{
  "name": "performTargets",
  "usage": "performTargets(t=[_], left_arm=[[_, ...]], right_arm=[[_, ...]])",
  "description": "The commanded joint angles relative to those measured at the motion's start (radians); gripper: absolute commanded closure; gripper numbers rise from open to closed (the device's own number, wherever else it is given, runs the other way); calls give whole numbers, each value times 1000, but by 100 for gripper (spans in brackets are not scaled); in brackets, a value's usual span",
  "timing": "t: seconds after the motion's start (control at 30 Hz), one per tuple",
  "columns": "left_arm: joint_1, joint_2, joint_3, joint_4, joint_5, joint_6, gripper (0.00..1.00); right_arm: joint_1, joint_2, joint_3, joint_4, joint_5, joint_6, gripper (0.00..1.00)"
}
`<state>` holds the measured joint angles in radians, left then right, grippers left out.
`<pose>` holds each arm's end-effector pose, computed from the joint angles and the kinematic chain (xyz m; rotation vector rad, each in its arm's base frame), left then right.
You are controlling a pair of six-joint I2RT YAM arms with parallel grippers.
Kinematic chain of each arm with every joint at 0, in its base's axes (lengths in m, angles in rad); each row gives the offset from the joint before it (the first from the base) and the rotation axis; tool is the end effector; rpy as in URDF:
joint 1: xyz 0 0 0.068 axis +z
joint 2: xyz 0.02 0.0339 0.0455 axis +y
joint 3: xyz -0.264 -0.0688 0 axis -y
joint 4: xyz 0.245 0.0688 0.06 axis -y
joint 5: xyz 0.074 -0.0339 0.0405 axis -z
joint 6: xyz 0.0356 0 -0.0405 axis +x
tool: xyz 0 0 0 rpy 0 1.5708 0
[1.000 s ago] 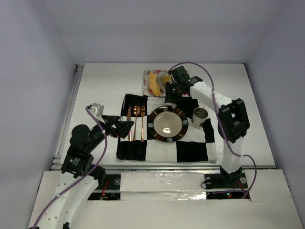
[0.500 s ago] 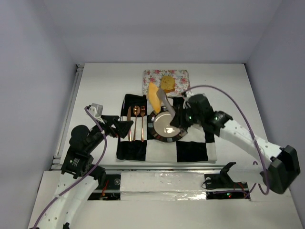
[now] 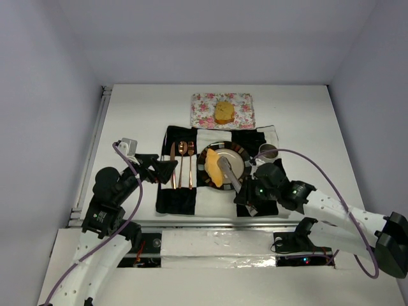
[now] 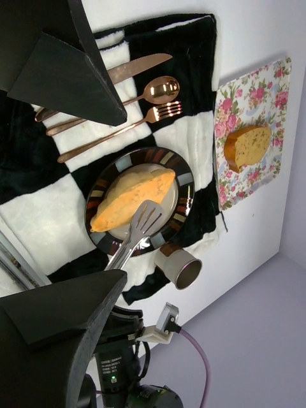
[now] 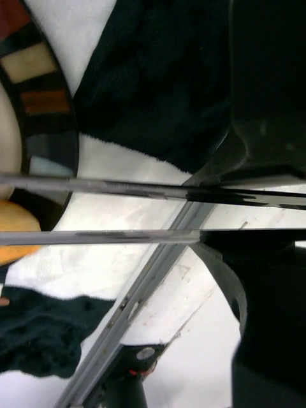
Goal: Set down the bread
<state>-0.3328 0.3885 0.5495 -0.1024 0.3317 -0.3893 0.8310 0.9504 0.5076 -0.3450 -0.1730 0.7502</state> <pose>0.1052 -0.0486 0.3183 0.2311 1.5560 -0.8227 0.1239 0.1449 0.2002 -0.1949 2.5538 0.9071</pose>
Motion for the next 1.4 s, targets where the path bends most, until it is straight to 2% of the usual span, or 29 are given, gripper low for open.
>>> performTargets(t=[0.0, 0.13, 0.17, 0.3, 0.4, 0.5, 0.53, 0.67, 0.87, 1.1, 1.37], left_arm=[[-3, -8, -5, 40, -16, 3, 4], [-3, 0, -5, 41, -8, 1, 4], [-3, 0, -5, 41, -5, 1, 4], [-3, -2, -6, 44, 1, 1, 4], [-3, -5, -8, 47, 12, 1, 4], [-3, -5, -10, 50, 24, 1, 4], [-3, -7, -8, 50, 27, 1, 4], [-3, -20, -11, 55, 39, 3, 4], [-3, -40, -13, 61, 56, 3, 3], [-3, -50, -14, 66, 70, 3, 3], [-3, -74, -14, 67, 58, 3, 4]], right_arm=[[11, -19, 32, 116, 7, 15, 65], [11, -24, 94, 78, 71, 11, 44], [11, -25, 124, 72, 96, 11, 44], [11, 16, 224, 46, 199, -18, 48], [-16, 126, 332, 37, 216, -70, 52], [-125, 273, 454, 24, 184, -147, 54], [-204, 312, 483, 21, 141, -169, 54], [-340, 525, 667, -54, 101, -261, 55], [-457, 790, 903, -155, 34, -333, 56], [-487, 973, 1066, -212, -48, -371, 56], [-497, 1073, 1105, -181, -143, -365, 59]])
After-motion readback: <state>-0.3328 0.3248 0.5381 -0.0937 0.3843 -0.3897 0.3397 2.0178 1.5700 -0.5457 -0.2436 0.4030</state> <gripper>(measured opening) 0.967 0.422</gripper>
